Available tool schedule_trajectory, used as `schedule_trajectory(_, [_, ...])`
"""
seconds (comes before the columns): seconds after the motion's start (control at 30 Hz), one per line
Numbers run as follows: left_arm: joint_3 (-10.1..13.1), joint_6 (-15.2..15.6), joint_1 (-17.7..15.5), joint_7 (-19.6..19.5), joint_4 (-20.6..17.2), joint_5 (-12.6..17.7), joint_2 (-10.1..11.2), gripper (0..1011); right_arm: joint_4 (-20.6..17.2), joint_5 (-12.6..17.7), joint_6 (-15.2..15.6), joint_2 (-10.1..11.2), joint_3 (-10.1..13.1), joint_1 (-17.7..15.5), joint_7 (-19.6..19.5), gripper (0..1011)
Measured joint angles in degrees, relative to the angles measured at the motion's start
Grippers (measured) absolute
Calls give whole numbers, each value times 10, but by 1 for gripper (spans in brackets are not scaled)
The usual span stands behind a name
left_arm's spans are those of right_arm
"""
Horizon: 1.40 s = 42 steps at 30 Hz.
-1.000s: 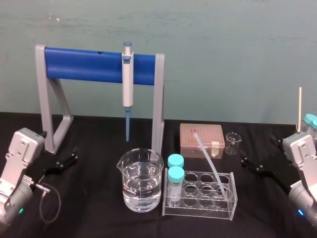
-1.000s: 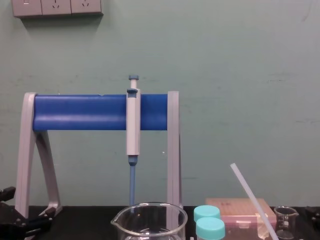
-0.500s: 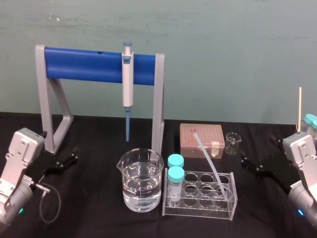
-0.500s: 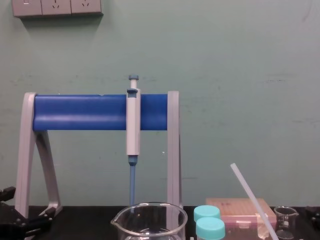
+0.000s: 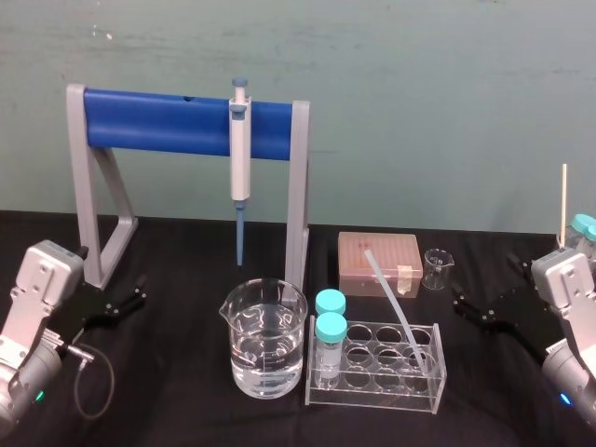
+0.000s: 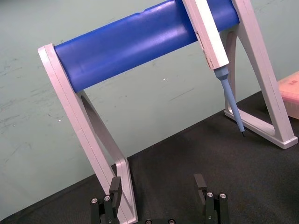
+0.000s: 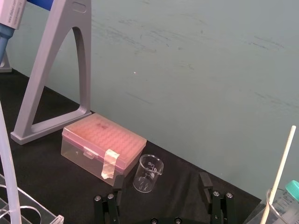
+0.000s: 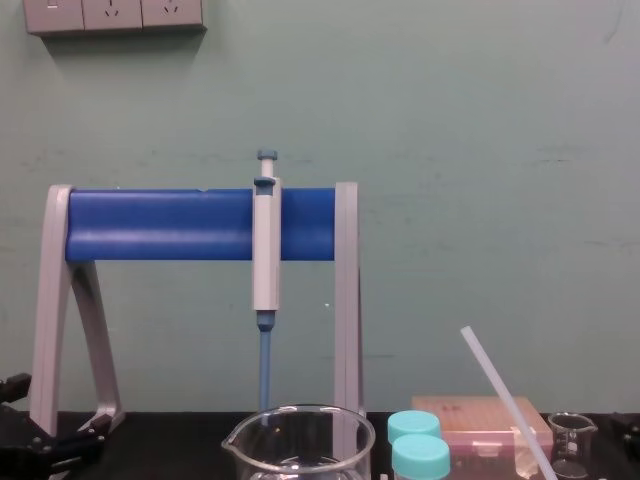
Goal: Pick up the stirring rod with one hand, then place it down.
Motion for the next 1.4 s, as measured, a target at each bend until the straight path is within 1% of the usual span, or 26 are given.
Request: schedule_trajectory(1.4, [0,0,0,0,0,0,0,1000,0,0,0,0,0,0,0,1000])
